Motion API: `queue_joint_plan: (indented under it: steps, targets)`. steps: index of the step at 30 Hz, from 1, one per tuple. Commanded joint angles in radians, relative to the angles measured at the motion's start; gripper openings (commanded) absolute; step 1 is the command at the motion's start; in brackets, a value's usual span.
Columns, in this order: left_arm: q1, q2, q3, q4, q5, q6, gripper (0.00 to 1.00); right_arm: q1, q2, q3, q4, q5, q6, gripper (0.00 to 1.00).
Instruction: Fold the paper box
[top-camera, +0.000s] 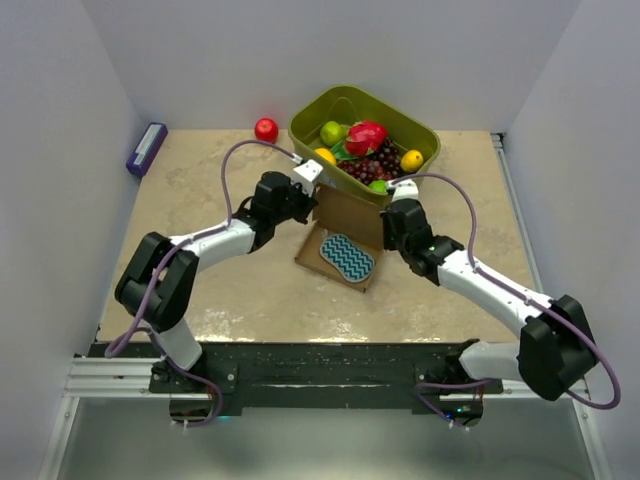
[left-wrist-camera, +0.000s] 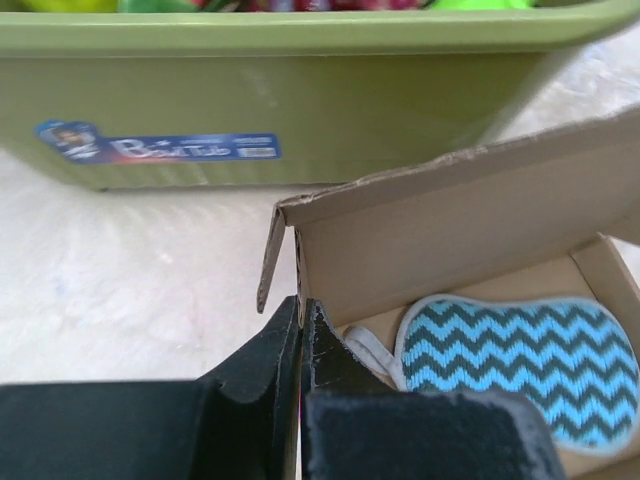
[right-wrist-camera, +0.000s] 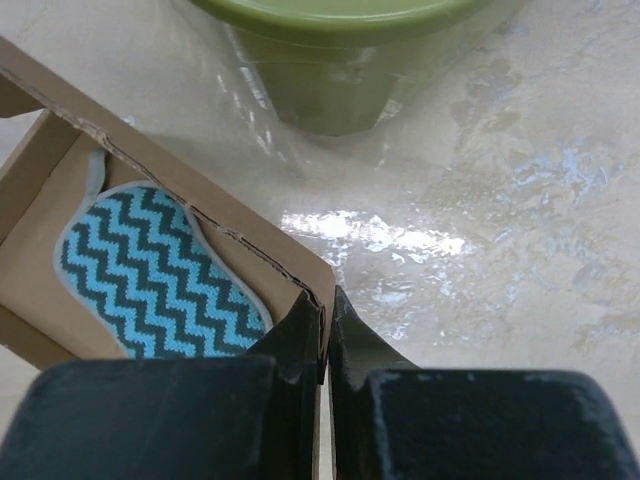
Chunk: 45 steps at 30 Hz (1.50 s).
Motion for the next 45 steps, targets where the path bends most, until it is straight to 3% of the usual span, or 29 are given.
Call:
queue_joint_plan:
  steps: [1,7,17,31,41,45]
  targets:
    - [-0.047,-0.088,-0.014,0.018,-0.192,-0.044,0.0,0.066,0.022,0.01,0.178,0.11,0.082,0.0]
    - [-0.047,-0.149,-0.12,0.094,-0.375,-0.097,0.0,0.117,0.095,0.055,0.331,0.18,0.064,0.0]
    - [-0.046,-0.151,-0.257,0.219,-0.432,-0.226,0.0,0.178,0.18,0.027,0.526,0.292,0.082,0.0]
    - [-0.051,-0.176,-0.419,0.319,-0.381,-0.389,0.0,0.269,0.171,-0.042,0.506,0.417,0.128,0.0]
    - [-0.063,-0.18,-0.508,0.377,-0.398,-0.413,0.0,0.306,0.163,-0.088,0.471,0.486,0.188,0.0]
    - [-0.069,-0.186,-0.517,0.383,-0.398,-0.413,0.0,0.307,0.19,-0.036,0.417,0.493,0.217,0.0]
